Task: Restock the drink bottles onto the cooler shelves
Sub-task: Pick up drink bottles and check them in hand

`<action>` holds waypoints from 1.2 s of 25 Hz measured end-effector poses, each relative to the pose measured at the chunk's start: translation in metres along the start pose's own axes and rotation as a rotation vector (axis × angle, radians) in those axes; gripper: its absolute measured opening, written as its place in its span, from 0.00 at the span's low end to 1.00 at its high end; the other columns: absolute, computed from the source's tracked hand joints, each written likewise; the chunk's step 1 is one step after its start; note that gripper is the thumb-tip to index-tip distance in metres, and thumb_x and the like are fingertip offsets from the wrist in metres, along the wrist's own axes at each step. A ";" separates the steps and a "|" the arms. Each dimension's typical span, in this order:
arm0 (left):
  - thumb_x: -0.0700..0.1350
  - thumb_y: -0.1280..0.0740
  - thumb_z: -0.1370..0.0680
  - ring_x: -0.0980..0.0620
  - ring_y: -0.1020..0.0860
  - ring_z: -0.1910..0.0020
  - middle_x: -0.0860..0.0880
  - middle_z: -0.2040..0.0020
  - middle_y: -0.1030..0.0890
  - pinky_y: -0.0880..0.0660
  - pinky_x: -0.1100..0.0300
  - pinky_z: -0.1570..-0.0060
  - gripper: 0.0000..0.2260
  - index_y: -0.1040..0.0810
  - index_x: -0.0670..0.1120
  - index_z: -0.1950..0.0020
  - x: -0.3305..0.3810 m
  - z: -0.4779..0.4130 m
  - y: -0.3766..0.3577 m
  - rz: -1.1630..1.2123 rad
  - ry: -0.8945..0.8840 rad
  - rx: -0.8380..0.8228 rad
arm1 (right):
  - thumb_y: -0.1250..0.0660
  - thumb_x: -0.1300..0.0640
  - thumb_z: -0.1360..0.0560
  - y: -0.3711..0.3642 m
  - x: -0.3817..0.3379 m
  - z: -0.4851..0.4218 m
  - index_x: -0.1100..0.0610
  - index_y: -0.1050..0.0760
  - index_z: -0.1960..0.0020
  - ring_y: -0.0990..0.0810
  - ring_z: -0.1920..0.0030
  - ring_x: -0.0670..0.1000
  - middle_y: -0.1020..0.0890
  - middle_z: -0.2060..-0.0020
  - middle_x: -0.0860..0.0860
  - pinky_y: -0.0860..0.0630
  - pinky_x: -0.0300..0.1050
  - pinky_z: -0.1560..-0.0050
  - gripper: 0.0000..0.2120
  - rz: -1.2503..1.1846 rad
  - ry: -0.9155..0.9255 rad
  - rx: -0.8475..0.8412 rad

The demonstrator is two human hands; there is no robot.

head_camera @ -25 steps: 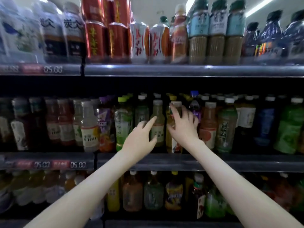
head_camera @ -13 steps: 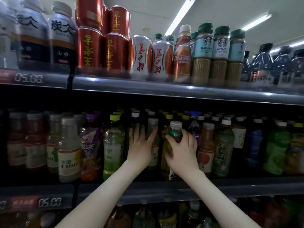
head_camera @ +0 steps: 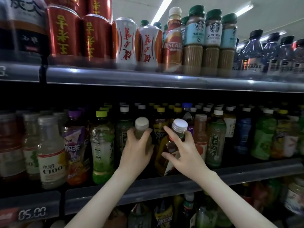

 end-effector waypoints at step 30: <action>0.50 0.26 0.30 0.41 0.25 0.50 0.44 0.37 0.36 0.27 0.56 0.62 0.30 0.34 0.55 0.31 0.215 0.214 -0.136 0.154 0.133 -0.513 | 0.25 0.60 0.30 0.076 0.127 0.300 0.46 0.30 0.36 0.28 0.50 0.46 0.39 0.43 0.48 0.30 0.33 0.42 0.27 -0.240 -0.493 -0.260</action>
Point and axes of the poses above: each hand's wrist, its own z-axis away from the middle knuckle, its own y-axis out of the back of the hand, x = y × z, the point moved 10 cm from there along -z, towards the middle knuckle
